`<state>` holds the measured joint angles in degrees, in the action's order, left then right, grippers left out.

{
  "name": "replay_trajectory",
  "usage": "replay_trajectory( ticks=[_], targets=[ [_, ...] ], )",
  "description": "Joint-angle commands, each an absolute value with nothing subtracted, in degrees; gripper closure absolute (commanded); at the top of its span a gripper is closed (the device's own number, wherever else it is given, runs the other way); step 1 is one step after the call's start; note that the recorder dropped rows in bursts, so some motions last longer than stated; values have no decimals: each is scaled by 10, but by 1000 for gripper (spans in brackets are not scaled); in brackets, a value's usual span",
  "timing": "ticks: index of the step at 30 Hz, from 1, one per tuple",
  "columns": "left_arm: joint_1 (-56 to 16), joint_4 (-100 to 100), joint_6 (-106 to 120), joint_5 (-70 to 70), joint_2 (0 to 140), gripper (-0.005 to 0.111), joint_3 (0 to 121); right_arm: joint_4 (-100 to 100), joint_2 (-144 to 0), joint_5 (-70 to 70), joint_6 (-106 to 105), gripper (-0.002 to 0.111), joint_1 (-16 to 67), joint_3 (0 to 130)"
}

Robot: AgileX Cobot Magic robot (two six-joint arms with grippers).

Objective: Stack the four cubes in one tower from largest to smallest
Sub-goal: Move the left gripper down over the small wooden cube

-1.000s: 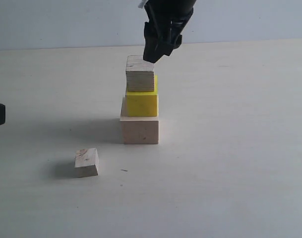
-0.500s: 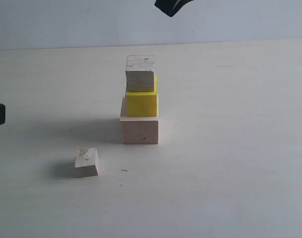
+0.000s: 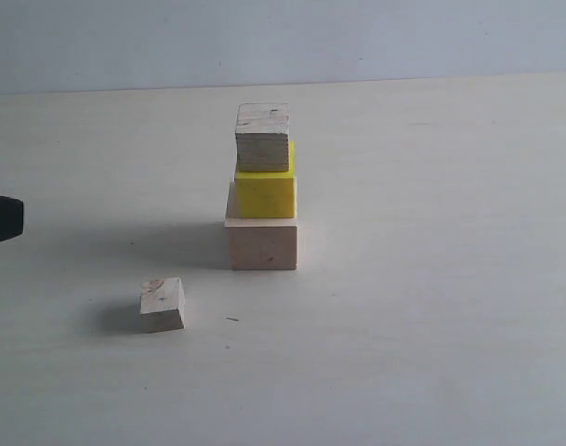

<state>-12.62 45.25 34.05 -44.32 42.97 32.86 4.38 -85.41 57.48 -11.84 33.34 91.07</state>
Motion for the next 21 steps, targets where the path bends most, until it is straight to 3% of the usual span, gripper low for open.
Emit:
replay_trajectory(
  ticks=[1, 5, 11, 18, 21],
  targets=[
    [-126, 472, 337, -436, 457, 107, 327, 28, -773, 451, -73, 108, 333, 776],
    [-126, 509, 337, -436, 492, 107, 327, 28, -698, 393, -37, 108, 333, 661],
    [-126, 526, 337, -433, 567, 107, 327, 28, -601, 416, -17, 108, 333, 552],
    [-130, 530, 323, -398, 648, 107, 327, 25, -472, 443, 16, 108, 333, 494],
    [-165, 528, 312, -367, 664, 107, 327, 26, -430, 458, 17, 108, 333, 494]
  ],
)
